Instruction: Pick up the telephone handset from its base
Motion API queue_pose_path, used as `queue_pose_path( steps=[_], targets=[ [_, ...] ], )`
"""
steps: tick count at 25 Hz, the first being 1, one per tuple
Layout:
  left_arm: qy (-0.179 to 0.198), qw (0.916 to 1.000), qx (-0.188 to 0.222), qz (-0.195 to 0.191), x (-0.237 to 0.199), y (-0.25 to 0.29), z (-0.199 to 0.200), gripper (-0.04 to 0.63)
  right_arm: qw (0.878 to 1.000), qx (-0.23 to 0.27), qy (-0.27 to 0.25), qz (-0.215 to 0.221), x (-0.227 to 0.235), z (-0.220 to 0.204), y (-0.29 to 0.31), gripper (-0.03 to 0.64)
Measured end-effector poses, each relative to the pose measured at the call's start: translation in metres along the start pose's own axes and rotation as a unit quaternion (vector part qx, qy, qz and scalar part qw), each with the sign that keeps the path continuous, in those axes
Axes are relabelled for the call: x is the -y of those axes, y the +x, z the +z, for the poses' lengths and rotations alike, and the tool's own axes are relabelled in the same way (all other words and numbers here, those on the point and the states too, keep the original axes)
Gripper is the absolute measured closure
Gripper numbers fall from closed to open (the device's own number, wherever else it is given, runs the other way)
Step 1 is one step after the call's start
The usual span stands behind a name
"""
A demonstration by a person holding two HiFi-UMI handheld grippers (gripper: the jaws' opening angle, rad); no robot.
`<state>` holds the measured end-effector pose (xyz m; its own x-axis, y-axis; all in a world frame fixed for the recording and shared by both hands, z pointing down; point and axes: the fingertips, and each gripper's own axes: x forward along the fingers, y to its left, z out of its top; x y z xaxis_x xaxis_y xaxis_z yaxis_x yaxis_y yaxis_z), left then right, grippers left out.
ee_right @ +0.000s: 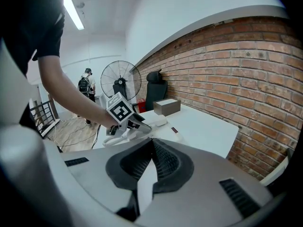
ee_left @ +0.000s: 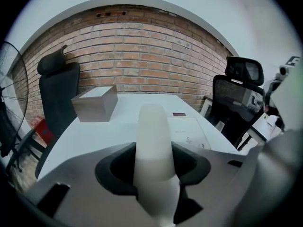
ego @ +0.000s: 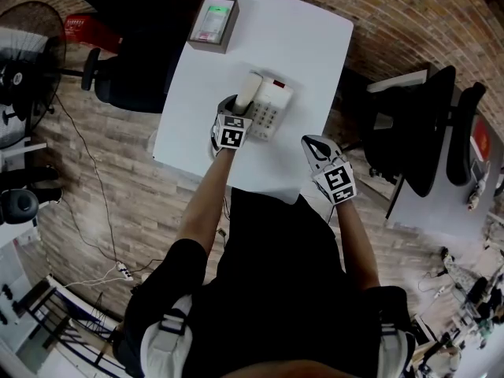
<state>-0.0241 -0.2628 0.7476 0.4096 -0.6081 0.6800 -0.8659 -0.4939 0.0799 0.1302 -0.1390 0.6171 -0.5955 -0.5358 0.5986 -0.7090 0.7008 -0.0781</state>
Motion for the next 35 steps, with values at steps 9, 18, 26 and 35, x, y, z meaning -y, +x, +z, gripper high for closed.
queue_pose_path(
  steps=[9,18,26,35],
  targets=[
    [-0.014,0.9998,0.015,-0.007,-0.001,-0.021,0.010,0.376,1.000,0.003,-0.012,0.006,-0.008,0.004,0.001,0.620],
    [-0.025,0.9992,0.029,-0.010,0.007,-0.044,0.012,0.376,1.000,0.018,-0.024,0.007,-0.011,0.003,-0.007,0.620],
    [-0.050,0.9977,0.046,0.001,0.011,-0.073,0.008,0.376,0.999,0.028,-0.030,0.013,-0.021,0.002,-0.014,0.620],
    [-0.073,0.9948,0.071,0.001,0.027,-0.112,0.005,0.376,0.999,0.034,-0.032,0.020,-0.022,-0.005,-0.023,0.620]
  ],
)
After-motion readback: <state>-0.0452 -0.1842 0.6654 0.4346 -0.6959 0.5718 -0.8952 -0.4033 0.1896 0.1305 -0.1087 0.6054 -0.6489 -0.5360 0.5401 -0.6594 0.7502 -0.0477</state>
